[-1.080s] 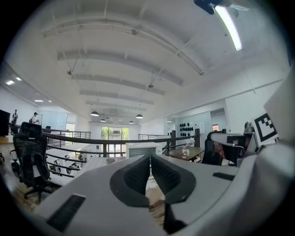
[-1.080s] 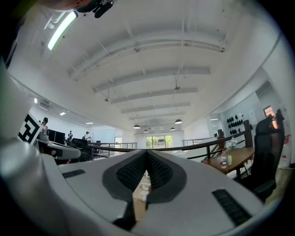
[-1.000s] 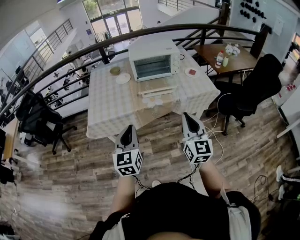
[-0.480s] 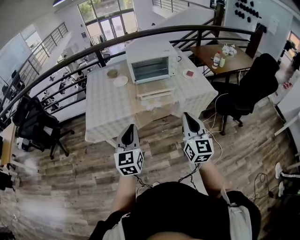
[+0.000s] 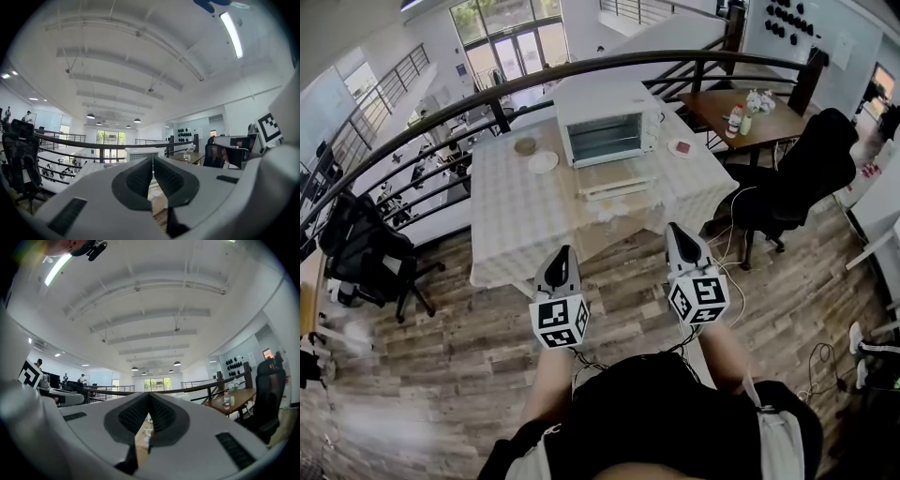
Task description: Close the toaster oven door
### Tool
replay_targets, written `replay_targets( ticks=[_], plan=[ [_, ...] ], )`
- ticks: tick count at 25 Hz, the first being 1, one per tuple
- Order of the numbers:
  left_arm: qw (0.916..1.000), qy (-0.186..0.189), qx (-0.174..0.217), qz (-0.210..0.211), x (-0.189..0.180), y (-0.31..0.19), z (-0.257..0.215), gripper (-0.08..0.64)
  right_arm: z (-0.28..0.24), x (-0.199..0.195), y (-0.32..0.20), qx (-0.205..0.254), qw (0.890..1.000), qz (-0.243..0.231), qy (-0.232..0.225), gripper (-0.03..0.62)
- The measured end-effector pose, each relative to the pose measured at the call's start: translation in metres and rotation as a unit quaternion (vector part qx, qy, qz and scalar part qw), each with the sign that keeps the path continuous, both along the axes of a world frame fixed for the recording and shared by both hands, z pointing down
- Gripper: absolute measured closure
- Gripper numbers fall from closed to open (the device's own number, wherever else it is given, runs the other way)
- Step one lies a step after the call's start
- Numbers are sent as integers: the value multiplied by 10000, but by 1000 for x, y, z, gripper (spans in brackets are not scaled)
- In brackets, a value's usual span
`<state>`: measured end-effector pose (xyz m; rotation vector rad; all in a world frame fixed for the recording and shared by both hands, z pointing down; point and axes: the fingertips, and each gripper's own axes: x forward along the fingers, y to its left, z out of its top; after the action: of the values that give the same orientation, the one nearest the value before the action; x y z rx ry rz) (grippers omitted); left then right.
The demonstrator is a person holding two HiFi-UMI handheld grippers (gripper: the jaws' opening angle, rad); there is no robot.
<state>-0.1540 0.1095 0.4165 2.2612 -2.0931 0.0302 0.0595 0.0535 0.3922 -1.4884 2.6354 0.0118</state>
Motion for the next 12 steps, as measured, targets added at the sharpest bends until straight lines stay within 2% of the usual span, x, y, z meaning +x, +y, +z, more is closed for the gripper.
replay_targets(
  ticks=[6, 12],
  plan=[
    [10000, -12, -42, 62, -17, -12, 8, 540, 5, -12, -9, -24, 9999, 110, -19, 600],
    [9999, -15, -103, 73, -20, -45, 14, 540, 11, -15, -43, -89, 9999, 114, -25, 600]
  ],
)
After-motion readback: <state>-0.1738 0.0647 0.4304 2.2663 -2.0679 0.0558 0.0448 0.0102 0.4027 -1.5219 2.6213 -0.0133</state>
